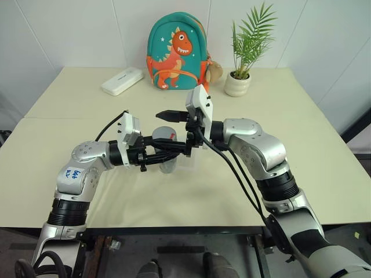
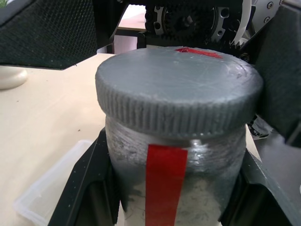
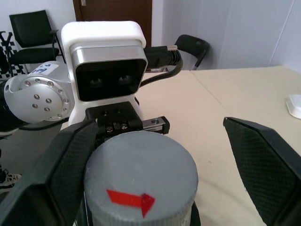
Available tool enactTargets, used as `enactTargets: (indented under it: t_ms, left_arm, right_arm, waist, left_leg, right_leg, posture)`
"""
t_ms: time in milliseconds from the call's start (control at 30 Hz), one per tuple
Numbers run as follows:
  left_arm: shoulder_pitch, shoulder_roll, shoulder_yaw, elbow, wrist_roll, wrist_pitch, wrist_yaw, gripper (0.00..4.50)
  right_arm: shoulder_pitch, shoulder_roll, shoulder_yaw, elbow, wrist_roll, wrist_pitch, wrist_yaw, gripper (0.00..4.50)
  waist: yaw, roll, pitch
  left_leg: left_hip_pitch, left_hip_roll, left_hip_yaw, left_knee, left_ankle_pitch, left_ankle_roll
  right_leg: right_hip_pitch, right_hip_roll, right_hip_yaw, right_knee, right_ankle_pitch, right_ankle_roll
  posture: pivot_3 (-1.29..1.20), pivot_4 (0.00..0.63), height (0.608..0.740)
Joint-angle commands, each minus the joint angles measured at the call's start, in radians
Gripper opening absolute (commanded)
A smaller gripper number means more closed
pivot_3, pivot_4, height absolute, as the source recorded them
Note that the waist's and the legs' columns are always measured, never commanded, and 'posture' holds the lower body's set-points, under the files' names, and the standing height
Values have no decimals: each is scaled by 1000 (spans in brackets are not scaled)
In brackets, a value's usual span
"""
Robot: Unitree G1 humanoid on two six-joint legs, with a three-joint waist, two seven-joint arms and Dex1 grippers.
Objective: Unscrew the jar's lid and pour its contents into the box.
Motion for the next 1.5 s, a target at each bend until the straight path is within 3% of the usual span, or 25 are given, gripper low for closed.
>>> enactTargets:
  t_ms: [33,333,567,833,1167,1500]
  left_arm:
    - [-9,7,7,-33,-19,-10,-23,2066]
    - [-13,15,13,-29,-14,-14,-18,2066]
    - [-5,20,25,-34,-17,-5,-16,2066]
    - [-18,20,23,-25,-12,-6,-17,2066]
    - [-26,18,10,-22,-13,4,-30,2066]
    - [-36,7,0,-11,-10,2,-38,2066]
  right_arm:
    - [-15,-58,-76,42,-17,-41,-1,4480]
    - [33,-221,-119,101,-13,-90,87,4480]
    - [50,-254,-166,41,90,-17,187,4480]
    - [27,-123,-152,-76,196,84,125,4480]
    - [9,-6,-26,-87,78,74,2,4480]
    - [-12,26,-32,-19,12,31,-32,4480]
  waist:
    - [0,0,0]
    - [1,0,0]
    - [-9,0,0]
    - [-5,0,0]
    - [0,0,0]
    - [-1,0,0]
  left_leg:
    - [0,0,0,0,0,0]
    - [0,0,0,0,0,0]
    - [0,0,1,-2,0,0]
    - [0,1,0,-1,0,0]
    - [0,0,0,-1,0,0]
    - [0,0,0,-1,0,0]
  right_leg:
    - [0,0,0,0,0,0]
    - [0,0,0,0,0,0]
    - [0,0,1,-2,0,0]
    - [0,1,1,-1,0,0]
    - [0,1,1,-1,0,0]
    - [0,1,1,-1,0,0]
  posture:
    - [0,150,740]
    - [0,150,740]
    - [0,150,740]
    - [0,150,740]
    - [0,150,740]
    - [0,150,740]
